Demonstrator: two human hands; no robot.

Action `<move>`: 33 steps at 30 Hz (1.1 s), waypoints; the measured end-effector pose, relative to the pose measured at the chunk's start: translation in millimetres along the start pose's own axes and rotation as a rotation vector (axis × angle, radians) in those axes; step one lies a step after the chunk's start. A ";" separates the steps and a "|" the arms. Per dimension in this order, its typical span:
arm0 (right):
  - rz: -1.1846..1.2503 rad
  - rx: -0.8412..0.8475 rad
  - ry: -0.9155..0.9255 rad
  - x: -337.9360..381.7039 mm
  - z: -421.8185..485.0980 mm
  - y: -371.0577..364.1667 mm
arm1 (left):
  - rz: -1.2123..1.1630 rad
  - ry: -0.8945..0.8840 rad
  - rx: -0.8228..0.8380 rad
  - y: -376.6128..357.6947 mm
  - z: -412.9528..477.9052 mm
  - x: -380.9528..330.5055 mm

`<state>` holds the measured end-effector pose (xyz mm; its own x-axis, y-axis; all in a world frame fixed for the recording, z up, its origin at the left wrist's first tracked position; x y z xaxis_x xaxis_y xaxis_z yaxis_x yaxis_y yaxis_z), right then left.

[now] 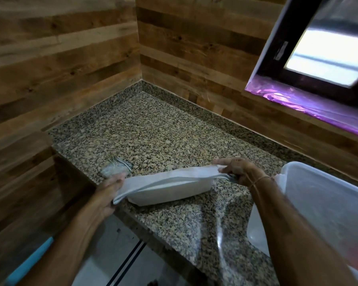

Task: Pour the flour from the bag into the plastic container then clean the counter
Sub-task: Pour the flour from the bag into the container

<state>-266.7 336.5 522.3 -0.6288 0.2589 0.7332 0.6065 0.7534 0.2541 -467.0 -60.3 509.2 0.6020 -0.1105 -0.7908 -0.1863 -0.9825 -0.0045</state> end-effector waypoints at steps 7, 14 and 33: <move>-0.289 0.135 -0.058 -1.1 -3.8 -11.8 | 0.195 0.221 0.172 -13.9 -16.3 21.1; -0.353 0.037 -0.192 -3.0 31.2 -20.0 | 0.215 0.286 0.225 -35.1 -2.9 14.3; -0.414 -0.011 -0.206 -37.2 50.7 -56.4 | 0.155 0.417 0.108 -33.0 34.0 51.4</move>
<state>-302.2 315.0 448.7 -0.9019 0.0534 0.4286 0.2888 0.8123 0.5066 -456.3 -28.5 447.8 0.8177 -0.3276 -0.4734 -0.3652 -0.9308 0.0134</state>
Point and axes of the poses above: each hand's wrist, its own z-axis towards the middle knuckle, its own y-axis out of the back of the hand, x = y × z, the point moved 10 cm from there along z, towards the middle knuckle, and after that the axes turned 13 degrees about -x, right-handed, at the moved point
